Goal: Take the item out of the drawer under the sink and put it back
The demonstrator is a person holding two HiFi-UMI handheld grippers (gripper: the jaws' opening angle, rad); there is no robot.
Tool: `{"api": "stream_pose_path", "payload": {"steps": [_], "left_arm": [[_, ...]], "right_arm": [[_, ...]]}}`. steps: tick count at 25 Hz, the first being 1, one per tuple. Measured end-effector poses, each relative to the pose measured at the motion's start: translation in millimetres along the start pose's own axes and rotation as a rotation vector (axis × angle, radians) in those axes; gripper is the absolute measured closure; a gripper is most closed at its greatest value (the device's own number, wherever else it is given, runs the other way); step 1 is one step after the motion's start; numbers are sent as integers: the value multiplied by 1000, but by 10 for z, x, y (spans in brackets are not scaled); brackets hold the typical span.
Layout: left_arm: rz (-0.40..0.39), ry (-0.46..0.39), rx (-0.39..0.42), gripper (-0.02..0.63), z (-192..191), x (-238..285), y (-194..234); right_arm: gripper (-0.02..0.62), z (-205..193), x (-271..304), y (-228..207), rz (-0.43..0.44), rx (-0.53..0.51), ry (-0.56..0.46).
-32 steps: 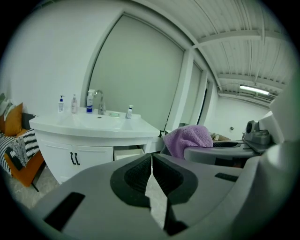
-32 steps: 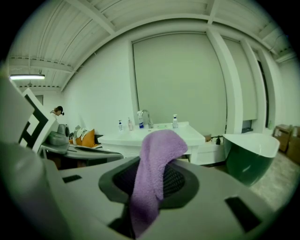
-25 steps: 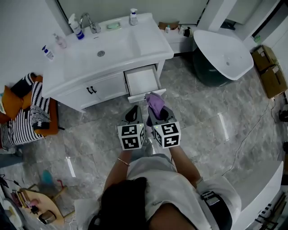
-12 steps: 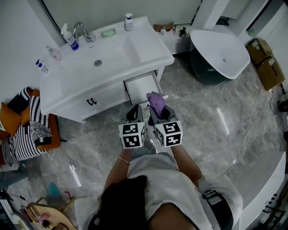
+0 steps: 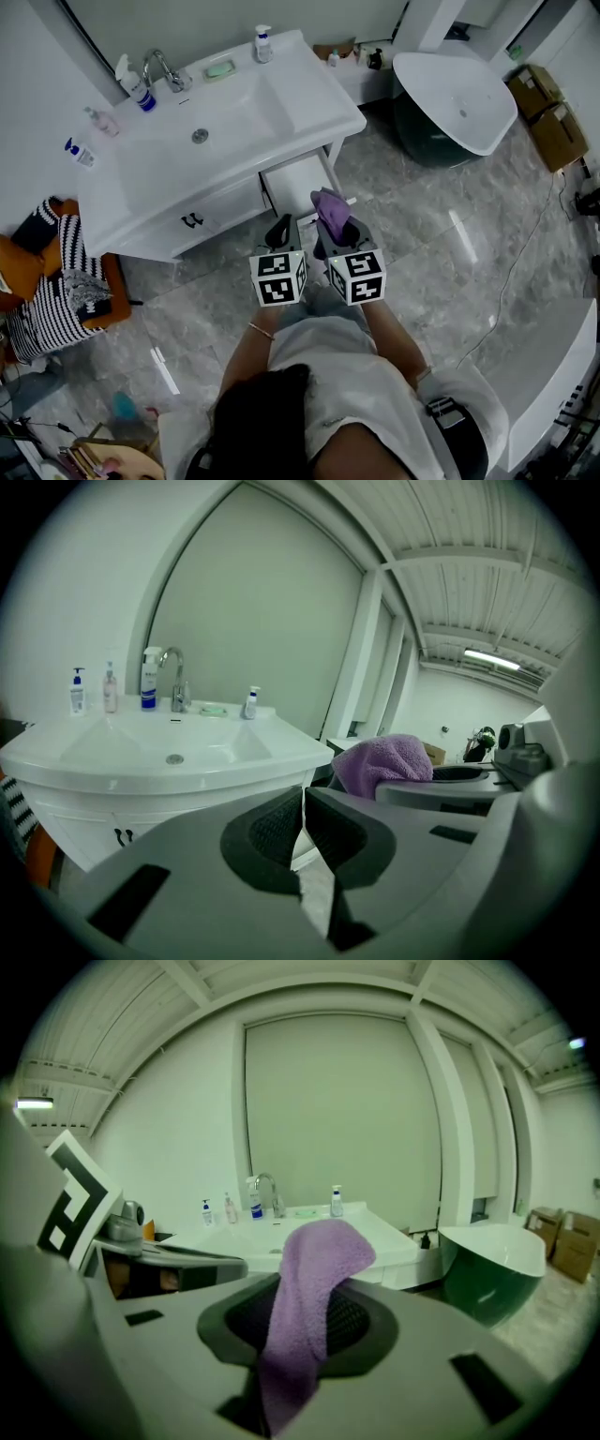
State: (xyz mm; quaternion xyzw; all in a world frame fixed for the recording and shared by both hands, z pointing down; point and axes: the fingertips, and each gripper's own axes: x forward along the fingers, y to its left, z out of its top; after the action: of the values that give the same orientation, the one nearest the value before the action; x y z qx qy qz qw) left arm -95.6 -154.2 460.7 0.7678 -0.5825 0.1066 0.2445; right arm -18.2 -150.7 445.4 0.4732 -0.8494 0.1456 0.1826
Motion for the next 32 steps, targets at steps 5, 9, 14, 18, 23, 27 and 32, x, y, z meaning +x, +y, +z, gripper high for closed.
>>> {"api": "stream_pose_path", "payload": {"steps": [5, 9, 14, 18, 23, 27, 32], "left_arm": [[0, 3, -5, 592, 3, 51, 72], [9, 13, -13, 592, -36, 127, 87], [30, 27, -26, 592, -63, 278, 135], [56, 40, -33, 592, -58, 461, 187], [71, 56, -55, 592, -37, 722, 228], [91, 90, -74, 592, -99, 908, 266], [115, 125, -111, 592, -184, 1163, 330]], "right_arm": [[482, 33, 75, -31, -8, 5, -2], [482, 15, 121, -74, -12, -17, 5], [482, 25, 298, -154, 8, -45, 21], [482, 52, 484, -246, 40, -49, 35], [482, 47, 740, -390, 77, -43, 70], [482, -12, 939, -489, 101, -39, 106], [482, -120, 1184, -634, 124, -41, 150]]}}
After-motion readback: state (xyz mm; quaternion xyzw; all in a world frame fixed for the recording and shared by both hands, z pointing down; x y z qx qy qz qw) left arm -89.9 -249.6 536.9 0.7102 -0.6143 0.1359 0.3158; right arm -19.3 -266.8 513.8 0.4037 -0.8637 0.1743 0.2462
